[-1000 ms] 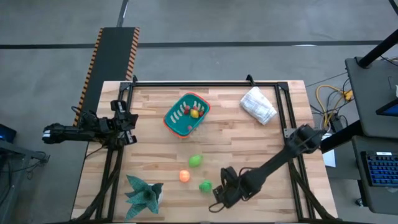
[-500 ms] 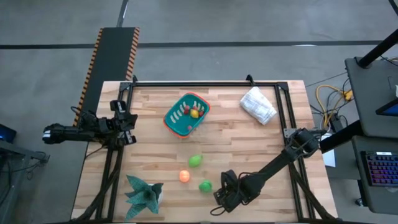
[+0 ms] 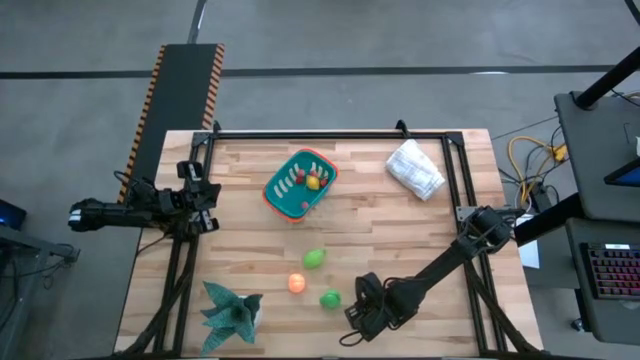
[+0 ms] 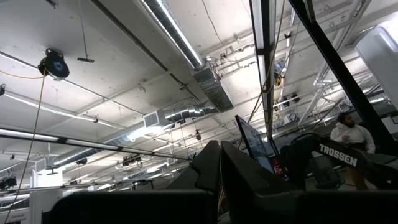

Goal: Pick and placing Produce into tupperware
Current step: Put the black cherry into the blue bin

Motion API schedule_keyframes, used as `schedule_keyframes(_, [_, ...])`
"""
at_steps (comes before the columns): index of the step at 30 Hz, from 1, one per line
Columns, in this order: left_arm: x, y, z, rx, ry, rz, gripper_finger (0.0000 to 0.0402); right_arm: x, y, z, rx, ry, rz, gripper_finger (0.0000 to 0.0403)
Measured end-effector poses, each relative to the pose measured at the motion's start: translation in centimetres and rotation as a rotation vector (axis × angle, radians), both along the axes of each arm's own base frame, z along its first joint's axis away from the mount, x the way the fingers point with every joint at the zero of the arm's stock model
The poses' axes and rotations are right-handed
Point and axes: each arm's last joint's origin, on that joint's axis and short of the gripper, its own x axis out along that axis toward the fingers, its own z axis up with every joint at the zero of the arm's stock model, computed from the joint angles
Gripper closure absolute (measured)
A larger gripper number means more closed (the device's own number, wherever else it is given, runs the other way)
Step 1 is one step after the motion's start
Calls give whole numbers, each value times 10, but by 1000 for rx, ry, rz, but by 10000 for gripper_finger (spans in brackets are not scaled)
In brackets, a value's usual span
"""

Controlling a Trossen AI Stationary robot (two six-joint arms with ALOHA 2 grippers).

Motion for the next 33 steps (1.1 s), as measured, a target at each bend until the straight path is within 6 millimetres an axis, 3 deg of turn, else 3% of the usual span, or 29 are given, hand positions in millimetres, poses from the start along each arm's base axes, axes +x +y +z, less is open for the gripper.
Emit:
schedule_keyframes(11, [0,0,0,0,0,1,402,1,-3,-1,-23,-5,15,304])
schedule_keyframes(18, [0,0,0,0,0,1,402,2,-4,1,-40,-12,40,306])
schedule_keyframes(20, [0,0,0,0,0,1,402,2,-9,2,-113,-30,61,307])
schedule_keyframes(25, [0,0,0,0,0,1,402,21,-58,26,-436,-83,129,308])
schedule_keyframes(33, [-1,0,1,1,-18,0,402,83,-178,73,-681,-231,275,308])
